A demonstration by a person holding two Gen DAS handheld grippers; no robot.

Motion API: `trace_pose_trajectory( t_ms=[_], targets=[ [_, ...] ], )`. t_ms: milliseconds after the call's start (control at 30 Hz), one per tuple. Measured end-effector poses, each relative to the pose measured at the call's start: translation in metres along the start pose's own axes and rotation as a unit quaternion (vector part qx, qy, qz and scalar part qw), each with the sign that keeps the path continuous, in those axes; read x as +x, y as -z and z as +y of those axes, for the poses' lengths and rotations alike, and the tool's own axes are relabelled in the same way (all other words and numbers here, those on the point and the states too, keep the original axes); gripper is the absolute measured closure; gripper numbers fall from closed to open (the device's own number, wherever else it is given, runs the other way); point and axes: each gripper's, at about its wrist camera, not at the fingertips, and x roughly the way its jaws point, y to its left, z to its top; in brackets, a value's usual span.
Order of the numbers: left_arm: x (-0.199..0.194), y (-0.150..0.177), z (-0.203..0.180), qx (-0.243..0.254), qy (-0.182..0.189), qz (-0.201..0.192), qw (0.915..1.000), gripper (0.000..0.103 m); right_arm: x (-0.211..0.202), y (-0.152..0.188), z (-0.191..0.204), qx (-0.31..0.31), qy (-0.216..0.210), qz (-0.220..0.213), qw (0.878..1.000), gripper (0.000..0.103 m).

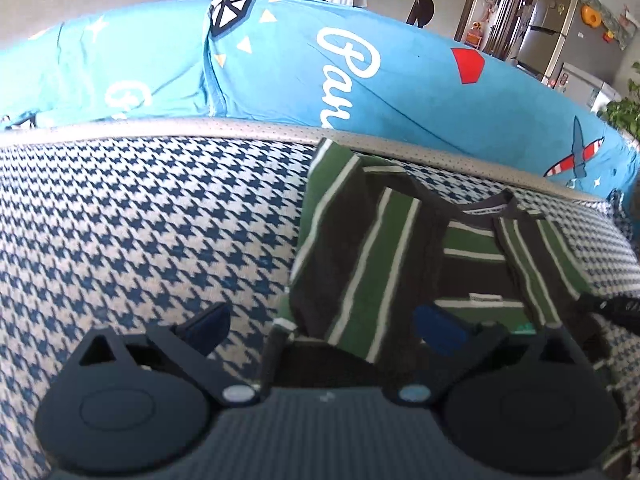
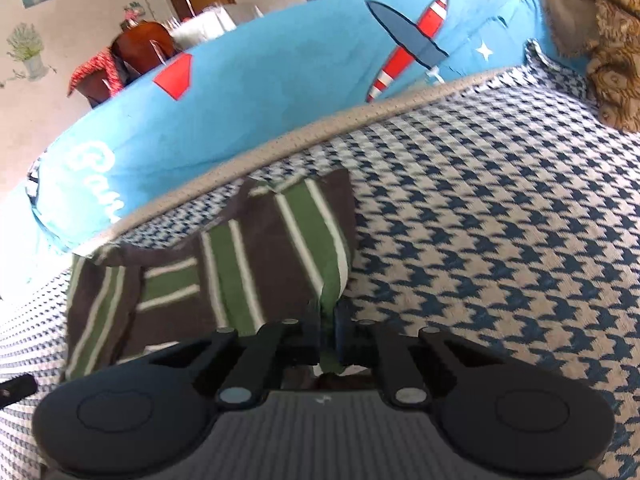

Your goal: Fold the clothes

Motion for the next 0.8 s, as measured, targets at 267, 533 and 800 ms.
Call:
trace_pose_trajectory(
  t_ms=[267,533,800],
  targets=[
    [-0.003,0.001,0.017,-0.010,-0.010,0.003,0.9999,0.000,-0.009,0.008,0.047,-0.043,-0.049,-0.027,0.997,0.094],
    [-0.006,0.002,0.043,-0.026,-0.027,0.008,0.9993,0.000,-0.008,0.020,0.112,-0.087,-0.108,-0.042,0.990,0.094],
    [-0.012,0.001,0.078,-0.047,-0.043,0.008,0.9979,0.000,0.013,0.050,0.191,-0.146,-0.179,-0.027,0.973,0.094]
  ],
)
